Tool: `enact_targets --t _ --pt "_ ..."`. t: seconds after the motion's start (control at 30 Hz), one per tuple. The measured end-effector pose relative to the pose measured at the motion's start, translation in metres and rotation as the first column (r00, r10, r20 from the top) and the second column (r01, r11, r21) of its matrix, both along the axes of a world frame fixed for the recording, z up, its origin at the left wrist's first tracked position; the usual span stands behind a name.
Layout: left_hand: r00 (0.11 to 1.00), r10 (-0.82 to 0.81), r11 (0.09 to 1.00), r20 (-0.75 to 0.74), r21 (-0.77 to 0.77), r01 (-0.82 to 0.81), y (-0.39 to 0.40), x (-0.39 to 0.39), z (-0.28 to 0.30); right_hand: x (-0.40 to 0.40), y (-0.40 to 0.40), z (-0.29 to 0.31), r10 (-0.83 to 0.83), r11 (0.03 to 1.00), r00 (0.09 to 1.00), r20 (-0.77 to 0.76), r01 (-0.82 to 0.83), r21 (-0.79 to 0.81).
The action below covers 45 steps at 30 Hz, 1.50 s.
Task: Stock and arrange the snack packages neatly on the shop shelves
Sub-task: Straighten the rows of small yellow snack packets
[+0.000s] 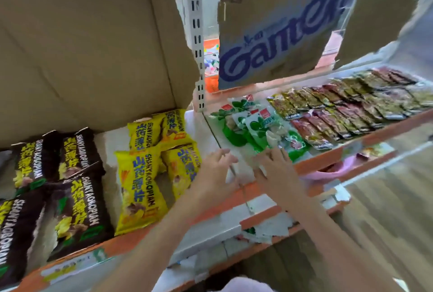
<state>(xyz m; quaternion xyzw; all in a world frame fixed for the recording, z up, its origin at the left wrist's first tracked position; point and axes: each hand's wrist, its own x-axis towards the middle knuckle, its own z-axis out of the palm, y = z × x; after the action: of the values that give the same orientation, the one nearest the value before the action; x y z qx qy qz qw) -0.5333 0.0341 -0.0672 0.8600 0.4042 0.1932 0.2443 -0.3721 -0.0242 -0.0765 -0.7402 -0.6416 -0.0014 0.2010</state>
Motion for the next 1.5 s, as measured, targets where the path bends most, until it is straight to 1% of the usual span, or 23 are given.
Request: enact_targets --t 0.07,0.13,0.2,0.27,0.37,0.47,0.53,0.6,0.67,0.73,0.8,0.87,0.9,0.93,1.03,1.1,1.17,1.2,1.23,1.3,1.4,1.43,1.5 --pt "1.000 -0.004 1.000 -0.030 -0.023 0.003 -0.008 0.015 -0.009 0.022 -0.006 -0.006 -0.136 0.991 0.990 0.039 0.137 -0.013" --pt "1.000 -0.026 0.999 -0.017 -0.039 0.025 -0.014 0.024 -0.013 0.039 -0.009 -0.011 -0.210 0.963 0.973 0.091 0.222 -0.150" --pt "0.998 -0.066 0.996 0.016 -0.063 0.067 -0.012 0.033 -0.011 0.047 -0.008 -0.017 -0.157 0.946 0.970 0.186 0.202 -0.254" --pt "0.997 -0.061 0.997 0.040 -0.054 0.064 -0.006 0.048 -0.007 0.053 -0.005 -0.018 -0.093 0.957 0.976 0.196 0.142 -0.253" --pt "0.991 -0.021 1.000 0.134 0.010 0.019 -0.002 0.082 -0.001 0.069 0.002 -0.010 0.038 0.970 0.996 0.086 -0.016 -0.242" --pt "0.976 -0.003 0.998 0.218 0.058 -0.009 0.000 0.128 -0.001 0.101 0.002 -0.003 0.193 0.952 0.974 -0.120 -0.216 -0.218" --pt "0.980 0.022 0.995 0.200 0.087 -0.041 0.003 0.162 -0.007 0.134 -0.002 -0.004 0.211 0.960 0.959 -0.189 -0.240 -0.145" --pt "0.984 0.071 0.992 0.161 0.092 -0.087 0.002 0.194 -0.015 0.173 -0.001 -0.003 0.155 0.979 0.962 -0.224 -0.180 -0.097" --pt "0.976 0.094 0.995 0.196 0.009 -0.098 0.002 0.226 -0.023 0.209 0.009 0.000 0.133 0.984 0.972 -0.193 -0.153 -0.096" --pt "0.977 0.141 0.990 0.159 -0.024 -0.139 0.007 0.254 -0.029 0.241 0.028 0.001 0.162 0.978 0.976 -0.147 -0.179 -0.108" --pt "0.987 0.156 0.988 0.039 -0.021 -0.155 0.014 0.273 -0.036 0.268 0.043 -0.004 0.169 0.970 0.983 -0.069 -0.178 -0.166" --pt "0.984 0.133 0.991 -0.117 0.003 -0.134 0.019 0.282 -0.044 0.287 0.048 -0.017 0.151 0.958 0.988 0.007 -0.145 -0.248" --pt "0.977 0.134 0.991 -0.164 0.015 -0.134 0.020 0.282 -0.047 0.294 0.047 -0.025 0.146 0.955 0.989 0.037 -0.130 -0.267" --pt "0.972 0.154 0.988 -0.179 0.029 -0.151 0.020 0.282 -0.049 0.296 0.047 -0.031 0.140 0.957 0.988 0.062 -0.119 -0.263" --pt "0.961 0.235 0.971 -0.146 0.079 -0.226 0.018 0.280 -0.050 0.298 0.050 -0.038 0.128 0.978 0.988 0.083 -0.112 -0.176" --pt "0.961 0.244 0.969 -0.130 0.077 -0.236 0.016 0.280 -0.049 0.298 0.050 -0.041 0.132 0.985 0.987 0.093 -0.121 -0.119" --pt "0.963 0.246 0.968 -0.105 0.076 -0.239 0.014 0.280 -0.046 0.299 0.047 -0.042 0.143 0.983 0.984 0.107 -0.129 -0.127" --pt "0.963 0.249 0.967 -0.100 0.084 -0.242 0.013 0.279 -0.045 0.299 0.047 -0.040 0.150 0.980 0.985 0.089 -0.137 -0.144" --pt "0.964 0.246 0.967 -0.101 0.099 -0.236 0.012 0.279 -0.045 0.300 0.047 -0.039 0.155 0.977 0.987 0.038 -0.147 -0.156" --pt "0.973 0.187 0.974 -0.132 0.151 -0.167 0.012 0.280 -0.047 0.305 0.049 -0.034 0.164 0.970 0.977 -0.133 -0.185 -0.160" --pt "0.960 0.006 0.978 -0.279 0.201 0.052 0.017 0.283 -0.055 0.311 0.048 -0.028 0.193 0.967 0.903 -0.384 -0.241 -0.081" --pt "0.945 -0.033 0.978 -0.325 0.184 0.097 0.019 0.283 -0.058 0.312 0.046 -0.027 0.199 0.967 0.875 -0.441 -0.249 -0.059" --pt "0.932 -0.049 0.982 -0.360 0.155 0.112 0.021 0.283 -0.058 0.311 0.044 -0.024 0.199 0.969 0.837 -0.510 -0.247 -0.027"
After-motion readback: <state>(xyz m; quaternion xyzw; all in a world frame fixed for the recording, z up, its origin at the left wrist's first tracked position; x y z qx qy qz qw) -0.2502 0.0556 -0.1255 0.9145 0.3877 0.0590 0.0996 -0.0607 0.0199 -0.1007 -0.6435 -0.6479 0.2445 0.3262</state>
